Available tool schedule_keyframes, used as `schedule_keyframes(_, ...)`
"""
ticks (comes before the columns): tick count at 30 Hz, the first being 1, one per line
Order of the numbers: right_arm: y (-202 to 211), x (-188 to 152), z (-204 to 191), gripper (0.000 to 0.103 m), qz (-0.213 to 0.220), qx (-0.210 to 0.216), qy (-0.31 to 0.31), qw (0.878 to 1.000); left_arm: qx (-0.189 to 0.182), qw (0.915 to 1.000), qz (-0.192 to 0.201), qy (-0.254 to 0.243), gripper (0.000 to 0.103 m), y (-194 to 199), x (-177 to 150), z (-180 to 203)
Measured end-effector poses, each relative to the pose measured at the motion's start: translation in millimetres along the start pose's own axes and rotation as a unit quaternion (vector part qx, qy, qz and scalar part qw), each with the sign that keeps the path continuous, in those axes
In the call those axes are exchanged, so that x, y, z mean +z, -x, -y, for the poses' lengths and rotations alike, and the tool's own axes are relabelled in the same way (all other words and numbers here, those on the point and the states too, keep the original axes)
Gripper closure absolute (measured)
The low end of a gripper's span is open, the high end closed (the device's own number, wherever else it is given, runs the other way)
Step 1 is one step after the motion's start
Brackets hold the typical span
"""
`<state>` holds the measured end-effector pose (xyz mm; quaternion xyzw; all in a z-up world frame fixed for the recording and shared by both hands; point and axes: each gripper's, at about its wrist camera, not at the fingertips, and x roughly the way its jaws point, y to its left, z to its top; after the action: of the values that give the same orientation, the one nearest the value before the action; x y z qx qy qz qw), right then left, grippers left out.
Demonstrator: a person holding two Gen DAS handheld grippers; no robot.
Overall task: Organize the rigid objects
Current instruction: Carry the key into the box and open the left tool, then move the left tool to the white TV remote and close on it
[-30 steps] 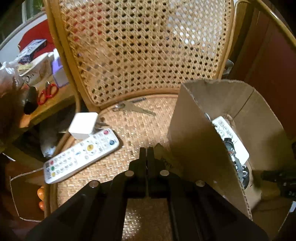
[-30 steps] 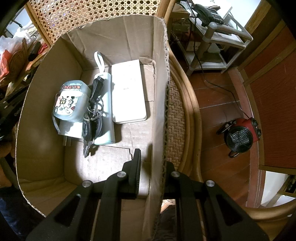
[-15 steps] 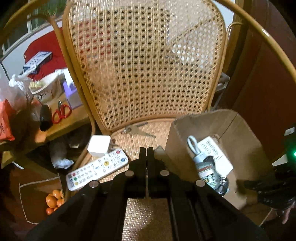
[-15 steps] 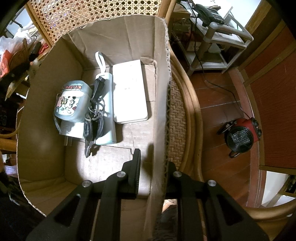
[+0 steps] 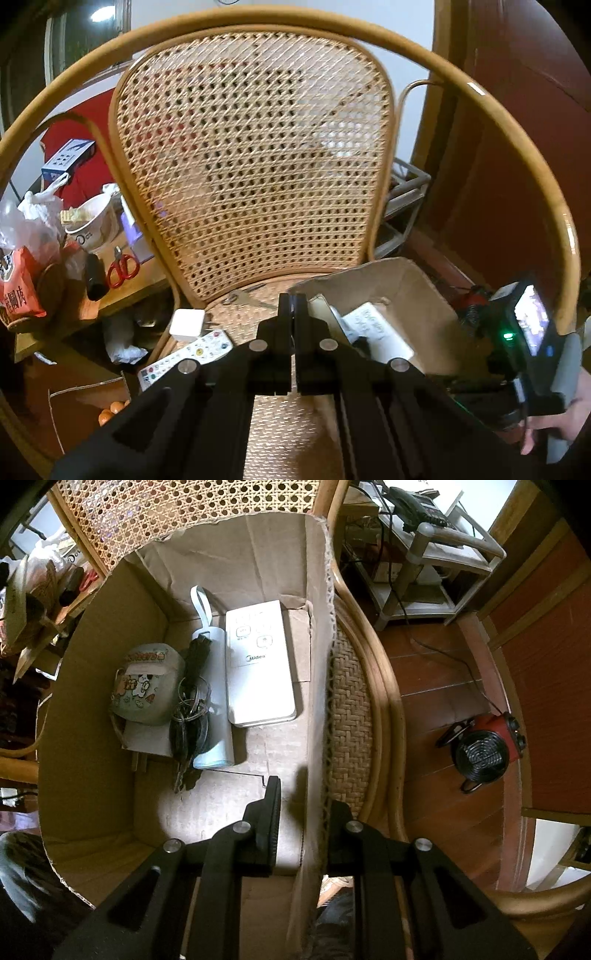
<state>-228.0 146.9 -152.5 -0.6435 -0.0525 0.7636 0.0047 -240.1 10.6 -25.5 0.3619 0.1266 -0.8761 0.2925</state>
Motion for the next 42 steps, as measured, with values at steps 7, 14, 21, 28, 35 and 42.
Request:
schedule_keyframes(7, 0.5, 0.3, -1.1, 0.083, 0.001, 0.001, 0.005, 1.000, -0.021, 0.9995, 0.008, -0.020, 0.103, 11.1, 2.7, 38.3)
schedule_keyframes(14, 1.3, 0.3, 0.6, 0.083, 0.001, 0.004, 0.009, 1.000, -0.038, 0.9987, -0.014, -0.031, 0.103, -2.5, -13.3, 65.1)
schedule_keyframes(21, 1.6, 0.5, 0.7, 0.083, 0.002, 0.005, 0.011, 1.000, -0.041, 0.9980, -0.032, -0.036, 0.100, -12.2, -21.3, 78.7)
schedule_keyframes(28, 1.7, 0.2, 1.1, 0.083, 0.003, 0.004, 0.016, 1.000, -0.028, 0.9986, -0.036, -0.028, 0.056, -18.1, -26.3, 81.4)
schedule_keyframes(35, 1.6, 0.2, 1.4, 0.083, 0.003, 0.005, 0.020, 1.000, -0.021, 0.9993, -0.029, -0.011, 0.043, -18.6, -23.7, 68.0)
schedule_keyframes(42, 2.1, 0.3, 1.6, 0.083, 0.004, 0.006, 0.023, 1.000, 0.005, 0.9997, -0.025, 0.001, 0.034, -19.5, -24.3, 35.0)
